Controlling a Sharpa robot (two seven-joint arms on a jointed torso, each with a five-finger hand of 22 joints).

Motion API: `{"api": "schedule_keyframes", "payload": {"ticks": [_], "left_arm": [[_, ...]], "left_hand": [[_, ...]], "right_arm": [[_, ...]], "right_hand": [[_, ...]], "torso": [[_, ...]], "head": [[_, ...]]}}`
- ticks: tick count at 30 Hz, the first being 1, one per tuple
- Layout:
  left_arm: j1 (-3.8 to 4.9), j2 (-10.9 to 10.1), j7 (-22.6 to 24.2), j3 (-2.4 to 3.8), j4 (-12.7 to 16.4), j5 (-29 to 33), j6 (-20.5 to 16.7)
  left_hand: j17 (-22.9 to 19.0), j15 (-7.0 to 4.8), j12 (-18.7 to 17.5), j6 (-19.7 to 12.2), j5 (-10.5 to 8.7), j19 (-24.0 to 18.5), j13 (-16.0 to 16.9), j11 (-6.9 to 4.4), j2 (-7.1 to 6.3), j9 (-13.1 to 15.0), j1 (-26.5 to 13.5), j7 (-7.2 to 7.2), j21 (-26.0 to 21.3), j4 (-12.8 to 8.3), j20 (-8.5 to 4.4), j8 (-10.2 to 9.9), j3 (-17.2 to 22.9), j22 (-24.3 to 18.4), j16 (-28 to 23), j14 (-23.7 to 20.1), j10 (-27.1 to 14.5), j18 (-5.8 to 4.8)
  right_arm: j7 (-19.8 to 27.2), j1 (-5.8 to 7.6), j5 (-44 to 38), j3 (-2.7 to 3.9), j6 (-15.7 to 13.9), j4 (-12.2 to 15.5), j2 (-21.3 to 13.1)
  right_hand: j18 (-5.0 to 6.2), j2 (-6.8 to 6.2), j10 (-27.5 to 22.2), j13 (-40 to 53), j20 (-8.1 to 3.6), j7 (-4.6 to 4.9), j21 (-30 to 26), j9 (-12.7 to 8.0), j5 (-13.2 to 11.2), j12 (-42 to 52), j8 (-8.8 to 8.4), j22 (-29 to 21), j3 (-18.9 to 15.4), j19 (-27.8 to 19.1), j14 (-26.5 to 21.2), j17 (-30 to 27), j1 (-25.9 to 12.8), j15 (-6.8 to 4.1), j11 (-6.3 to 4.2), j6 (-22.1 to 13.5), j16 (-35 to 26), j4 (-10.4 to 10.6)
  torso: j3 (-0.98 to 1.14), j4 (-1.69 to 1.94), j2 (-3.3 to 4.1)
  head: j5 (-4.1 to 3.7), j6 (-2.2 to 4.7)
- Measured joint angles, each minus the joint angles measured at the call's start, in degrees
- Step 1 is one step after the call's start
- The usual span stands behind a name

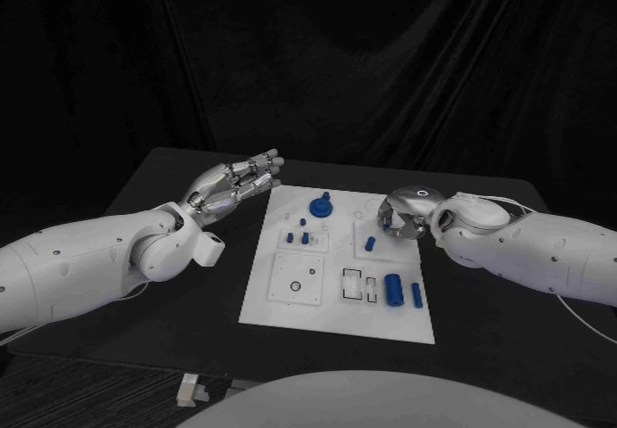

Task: Assemble the parts on the task board

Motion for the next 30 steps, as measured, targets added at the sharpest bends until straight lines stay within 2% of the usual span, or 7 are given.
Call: {"api": "schedule_keyframes", "payload": {"ticks": [2,3,8,13,14,22,30], "left_arm": [[-0.01,0.01,0.00,0.00,-0.05,0.00,0.03],[-0.01,0.01,0.00,0.00,-0.09,0.00,0.04],[-0.03,0.02,0.00,0.00,-0.24,0.00,0.13],[-0.04,0.11,0.00,-0.01,-0.45,0.01,0.22],[-0.04,0.15,0.00,-0.01,-0.51,0.01,0.24],[-0.06,0.46,0.01,-0.01,-0.86,0.01,0.42],[-0.11,0.72,0.01,-0.01,-1.09,0.01,0.58]], "left_hand": [[0.01,0.00,0.00,0.00,0.00,0.02,0.00,0.00,0.00,0.00,0.01,0.00,0.00,-0.91,0.00,0.00,0.91,0.01,0.46,0.00,0.00,0.00],[0.01,0.00,0.00,0.01,0.00,0.01,0.00,0.00,0.01,0.00,0.02,-0.01,0.00,-1.25,0.00,0.00,1.27,0.01,0.64,0.00,0.00,0.00],[0.03,0.21,0.01,0.03,0.01,0.02,0.00,0.23,0.23,0.00,0.24,0.01,0.33,-1.24,0.00,0.00,1.26,0.35,0.66,0.21,0.23,-0.01],[0.05,0.31,0.01,0.01,0.02,0.02,0.00,0.23,0.38,0.00,0.39,0.01,0.33,-1.24,-0.01,0.00,1.26,0.37,0.66,0.31,0.23,-0.01],[0.05,0.31,0.01,0.10,0.02,0.02,0.00,0.23,0.38,0.00,0.39,0.09,0.33,-1.24,-0.01,0.00,1.26,0.37,0.66,0.31,0.23,-0.01],[0.07,0.41,0.01,0.62,0.02,0.78,0.00,0.30,0.38,0.00,0.39,0.21,0.33,-1.24,0.14,0.00,1.26,0.41,0.66,0.42,0.28,-0.01],[0.08,0.51,0.01,0.63,0.02,1.04,0.00,0.31,0.38,0.00,0.39,0.21,0.33,-1.24,0.20,0.00,1.26,0.42,0.67,0.51,0.27,-0.01]], "right_arm": [[0.01,0.00,0.08,0.01,-0.27,0.34,-0.26],[0.02,0.00,0.11,0.02,-0.42,0.60,-0.43],[0.03,0.32,0.25,0.01,-1.23,2.17,-1.45],[-0.01,1.41,0.34,0.00,-1.80,4.20,-2.60],[-0.03,1.84,0.35,0.00,-1.90,4.94,-3.01],[-0.23,4.64,0.45,0.04,-2.93,11.36,-5.31],[-0.29,5.52,0.47,0.03,-4.88,18.47,-5.69]], "right_hand": [[0.00,0.00,0.10,-0.32,-0.02,-0.19,0.00,0.01,0.00,-0.01,0.00,0.00,0.40,-0.02,0.01,0.00,0.00,-0.01,0.09,0.21,0.00,-0.42],[0.00,0.00,0.12,-0.41,-0.48,-0.28,0.01,0.02,0.00,-0.34,0.00,0.00,0.62,-0.50,0.01,0.00,0.00,-0.01,0.08,0.30,0.00,-0.63],[0.00,0.00,0.82,-0.99,-0.48,-0.60,0.03,0.33,0.00,-1.02,0.00,0.00,0.04,-0.48,0.03,-0.07,0.00,-0.03,-0.44,0.86,0.00,-1.21],[0.00,-0.02,1.11,-1.15,-0.79,-0.70,0.03,0.69,0.00,-1.50,0.01,0.00,0.00,-0.17,-0.02,-0.50,0.02,-0.08,-0.53,1.13,-0.01,-1.25],[0.00,-0.01,1.13,-1.15,-0.77,-0.70,0.03,0.69,0.00,-1.51,0.01,0.00,0.00,-0.17,-0.37,-0.53,0.02,-0.38,-0.52,1.12,-0.01,-1.25],[0.00,-0.02,1.26,-1.22,-0.78,-0.70,0.03,0.69,0.00,-1.51,0.01,0.00,0.00,-0.17,-0.33,-0.76,0.02,-0.37,-0.41,1.13,-0.65,-1.25],[0.00,-0.02,1.54,-1.55,-0.78,-0.69,0.04,0.69,0.00,-1.56,0.01,0.00,0.00,-0.17,-0.13,-0.75,0.03,-0.57,-0.53,1.15,-0.61,-1.25]], "torso": [[-0.02,0.00,-0.02],[-0.03,0.01,-0.03],[-0.06,0.03,-0.07],[-0.06,0.03,-0.10],[-0.06,0.03,-0.10],[-0.06,0.00,-0.13],[-0.06,-0.02,-0.07]], "head": [[0.14,0.00],[0.18,0.00],[0.44,0.00],[0.61,0.00],[0.65,0.00],[0.93,0.00],[1.26,0.00]]}}
